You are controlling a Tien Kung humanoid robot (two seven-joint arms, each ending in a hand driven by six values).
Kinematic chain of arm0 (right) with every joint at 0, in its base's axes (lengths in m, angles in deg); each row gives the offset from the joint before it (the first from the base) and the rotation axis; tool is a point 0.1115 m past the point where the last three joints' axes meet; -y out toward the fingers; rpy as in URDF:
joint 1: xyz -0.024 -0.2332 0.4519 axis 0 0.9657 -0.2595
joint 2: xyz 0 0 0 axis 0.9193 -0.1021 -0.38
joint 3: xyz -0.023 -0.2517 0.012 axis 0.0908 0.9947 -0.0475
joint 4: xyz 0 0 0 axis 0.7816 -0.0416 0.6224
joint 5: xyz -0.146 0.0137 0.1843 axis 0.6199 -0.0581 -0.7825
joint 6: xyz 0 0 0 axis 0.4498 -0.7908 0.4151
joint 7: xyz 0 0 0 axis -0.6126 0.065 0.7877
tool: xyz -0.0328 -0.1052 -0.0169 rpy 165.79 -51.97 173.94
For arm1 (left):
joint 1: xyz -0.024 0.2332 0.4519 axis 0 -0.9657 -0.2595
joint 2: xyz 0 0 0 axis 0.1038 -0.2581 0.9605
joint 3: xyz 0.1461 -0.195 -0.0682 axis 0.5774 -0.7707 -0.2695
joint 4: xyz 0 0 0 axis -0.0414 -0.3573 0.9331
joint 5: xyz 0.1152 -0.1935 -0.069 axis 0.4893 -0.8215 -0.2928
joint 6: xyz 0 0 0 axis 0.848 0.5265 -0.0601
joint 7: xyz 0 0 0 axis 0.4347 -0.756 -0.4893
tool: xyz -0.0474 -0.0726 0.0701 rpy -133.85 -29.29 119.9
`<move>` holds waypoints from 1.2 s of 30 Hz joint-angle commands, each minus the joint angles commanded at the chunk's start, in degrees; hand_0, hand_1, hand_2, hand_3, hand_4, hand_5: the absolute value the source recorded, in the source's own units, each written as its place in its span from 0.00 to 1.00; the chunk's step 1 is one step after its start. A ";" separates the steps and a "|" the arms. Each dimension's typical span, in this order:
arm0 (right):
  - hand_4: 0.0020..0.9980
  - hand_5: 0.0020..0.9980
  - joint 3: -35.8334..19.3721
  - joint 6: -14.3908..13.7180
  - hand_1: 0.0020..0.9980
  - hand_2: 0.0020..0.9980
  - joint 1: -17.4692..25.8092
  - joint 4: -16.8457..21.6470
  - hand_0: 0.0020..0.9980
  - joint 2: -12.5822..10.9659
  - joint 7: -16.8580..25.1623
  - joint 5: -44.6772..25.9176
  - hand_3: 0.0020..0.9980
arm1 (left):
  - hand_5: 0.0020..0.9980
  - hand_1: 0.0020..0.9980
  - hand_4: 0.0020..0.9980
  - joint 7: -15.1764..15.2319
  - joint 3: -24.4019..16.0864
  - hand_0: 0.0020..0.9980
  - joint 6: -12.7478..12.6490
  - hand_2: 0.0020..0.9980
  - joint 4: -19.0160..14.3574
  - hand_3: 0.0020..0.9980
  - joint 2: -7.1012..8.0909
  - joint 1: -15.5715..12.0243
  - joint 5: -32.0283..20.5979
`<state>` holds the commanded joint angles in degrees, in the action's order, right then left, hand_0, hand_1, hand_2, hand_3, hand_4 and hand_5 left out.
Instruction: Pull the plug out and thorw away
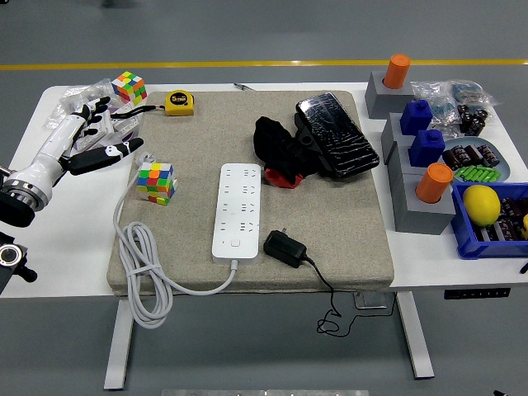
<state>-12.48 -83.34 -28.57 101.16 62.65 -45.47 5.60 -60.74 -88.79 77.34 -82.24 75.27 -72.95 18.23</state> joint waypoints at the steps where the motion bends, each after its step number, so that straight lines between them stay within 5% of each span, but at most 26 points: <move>1: 1.00 0.50 0.00 0.00 0.70 0.71 0.00 0.00 0.66 0.00 0.00 0.00 0.67 | 0.54 0.97 0.95 0.00 0.00 0.87 0.00 0.99 0.00 1.00 0.00 0.00 0.00; 36: 1.00 0.50 0.00 0.00 0.70 0.71 0.00 0.00 0.66 0.00 0.00 0.00 0.67 | 0.54 0.97 0.95 0.00 0.00 0.87 0.00 0.99 0.00 1.00 0.00 0.00 0.00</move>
<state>-12.48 -83.34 -28.57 101.16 62.65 -45.47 5.60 -60.74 -88.79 77.34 -82.24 75.27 -72.95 18.23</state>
